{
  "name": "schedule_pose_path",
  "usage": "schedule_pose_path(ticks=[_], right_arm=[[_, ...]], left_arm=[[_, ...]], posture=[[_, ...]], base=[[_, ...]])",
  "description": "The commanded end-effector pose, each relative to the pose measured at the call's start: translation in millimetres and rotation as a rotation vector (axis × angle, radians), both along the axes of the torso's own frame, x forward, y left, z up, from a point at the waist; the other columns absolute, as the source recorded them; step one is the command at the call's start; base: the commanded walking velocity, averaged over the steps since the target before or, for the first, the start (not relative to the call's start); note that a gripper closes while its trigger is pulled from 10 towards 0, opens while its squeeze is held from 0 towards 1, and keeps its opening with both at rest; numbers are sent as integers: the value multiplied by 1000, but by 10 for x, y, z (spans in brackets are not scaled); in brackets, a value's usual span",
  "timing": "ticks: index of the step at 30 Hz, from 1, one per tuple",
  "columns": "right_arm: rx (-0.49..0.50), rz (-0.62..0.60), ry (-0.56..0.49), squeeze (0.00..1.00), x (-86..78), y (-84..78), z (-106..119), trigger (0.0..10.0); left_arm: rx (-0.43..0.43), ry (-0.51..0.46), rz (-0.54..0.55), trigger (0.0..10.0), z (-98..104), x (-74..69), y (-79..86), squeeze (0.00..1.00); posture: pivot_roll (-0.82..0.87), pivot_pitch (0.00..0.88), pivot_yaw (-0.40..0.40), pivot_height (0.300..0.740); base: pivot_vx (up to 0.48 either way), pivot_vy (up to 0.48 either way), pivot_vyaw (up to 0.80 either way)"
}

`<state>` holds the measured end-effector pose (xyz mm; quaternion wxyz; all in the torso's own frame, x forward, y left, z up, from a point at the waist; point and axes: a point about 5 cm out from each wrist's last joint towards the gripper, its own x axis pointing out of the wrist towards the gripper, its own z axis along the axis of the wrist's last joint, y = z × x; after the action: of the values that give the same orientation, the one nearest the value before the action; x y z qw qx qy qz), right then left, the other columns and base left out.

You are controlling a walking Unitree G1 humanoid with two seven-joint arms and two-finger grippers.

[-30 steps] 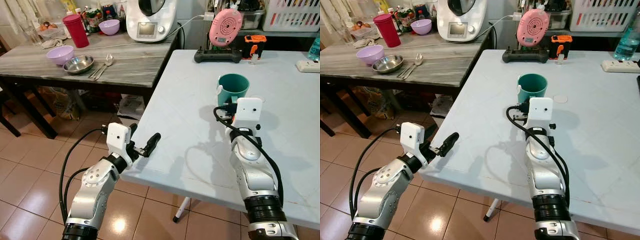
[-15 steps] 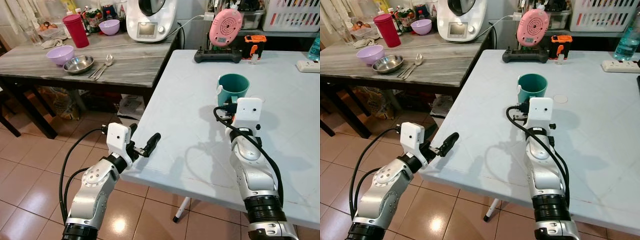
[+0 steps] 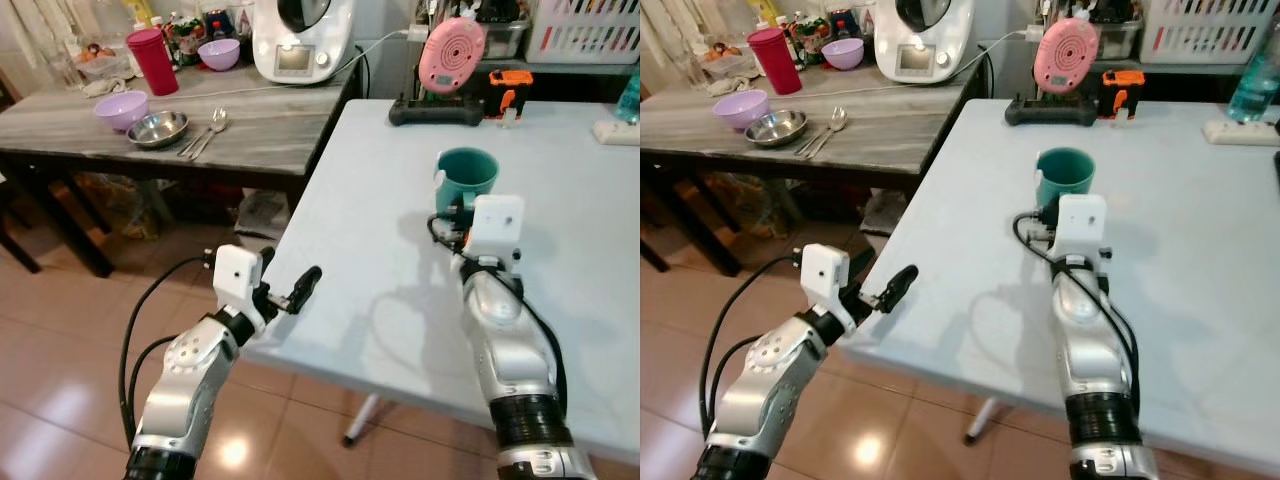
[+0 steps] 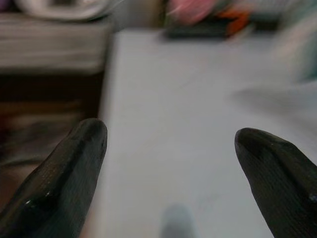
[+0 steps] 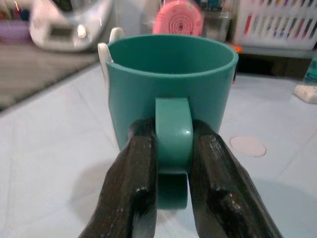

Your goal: Setting the table

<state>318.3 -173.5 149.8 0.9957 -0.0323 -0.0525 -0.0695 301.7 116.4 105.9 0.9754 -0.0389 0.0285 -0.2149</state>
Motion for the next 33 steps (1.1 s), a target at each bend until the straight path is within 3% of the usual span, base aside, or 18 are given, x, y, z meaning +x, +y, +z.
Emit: schedule_pose_path(ticks=[1, 33], right_arm=[[21, -2, 24, 0, -66, -8, -57, 10000], [27, -13, 40, 0, -119, -15, -66, 10000]], left_arm=[[55, 2, 94, 10000, -30, 54, 99, 0], [53, 1, 96, 10000, -51, 91, 68, 0]], posture=[[-279, 0, 112, 740], [-280, 0, 118, 740]], base=[[0, 0, 0], [0, 0, 0]])
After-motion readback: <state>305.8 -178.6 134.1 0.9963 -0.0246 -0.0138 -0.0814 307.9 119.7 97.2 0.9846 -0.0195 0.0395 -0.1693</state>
